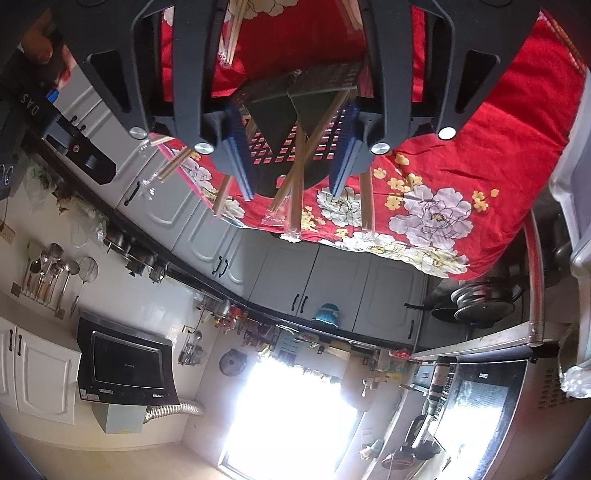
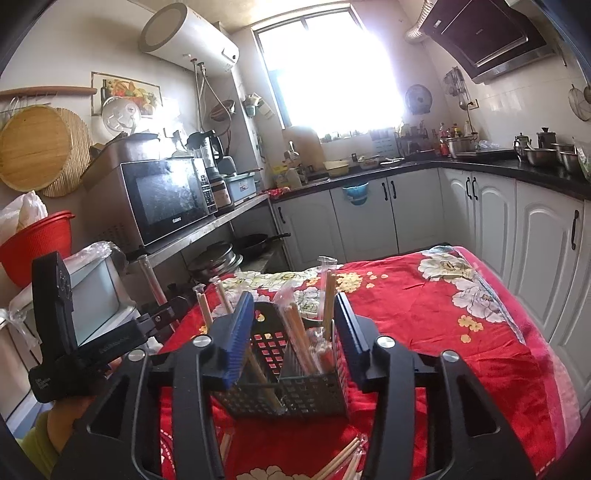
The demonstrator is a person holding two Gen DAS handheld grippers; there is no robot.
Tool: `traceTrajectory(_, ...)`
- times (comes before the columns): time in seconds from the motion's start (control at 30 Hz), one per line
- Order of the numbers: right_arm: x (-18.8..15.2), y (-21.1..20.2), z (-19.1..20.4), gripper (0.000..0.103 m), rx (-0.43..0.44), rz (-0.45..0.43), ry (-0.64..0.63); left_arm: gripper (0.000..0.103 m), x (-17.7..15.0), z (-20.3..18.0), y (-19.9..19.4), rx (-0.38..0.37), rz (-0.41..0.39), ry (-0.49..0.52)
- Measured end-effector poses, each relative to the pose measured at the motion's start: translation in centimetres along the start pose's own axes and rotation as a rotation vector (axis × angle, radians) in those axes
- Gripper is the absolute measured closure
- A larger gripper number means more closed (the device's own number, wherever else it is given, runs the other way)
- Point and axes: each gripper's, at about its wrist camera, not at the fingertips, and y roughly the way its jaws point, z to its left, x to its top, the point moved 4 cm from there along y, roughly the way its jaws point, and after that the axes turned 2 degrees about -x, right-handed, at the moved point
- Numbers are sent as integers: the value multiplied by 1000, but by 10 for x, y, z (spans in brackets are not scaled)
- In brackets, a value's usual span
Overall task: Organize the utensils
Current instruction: 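Lower both packs into the caddy and open both tools, then move both open tools down to the remaining chopstick packs on the table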
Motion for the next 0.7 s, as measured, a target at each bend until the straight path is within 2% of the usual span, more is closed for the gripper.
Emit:
traceTrajectory(0.23, -5, -9, 4, 45, -8, 6, -19, 49, -3, -3, -13, -13, -3, -4)
traceTrajectory(0.37, -8, -14, 6, 42, -14, 10, -26, 40, -7, -2, -23, -15, -2, -17)
traceTrajectory(0.53, -12, -24, 8, 38, -16, 7, -36, 11, -11, -1, -36, -14, -6, -14)
traceTrajectory(0.7, -16, -32, 14, 36, -10, 6, -56, 11, -17, 4, -48, -8, -5, -27)
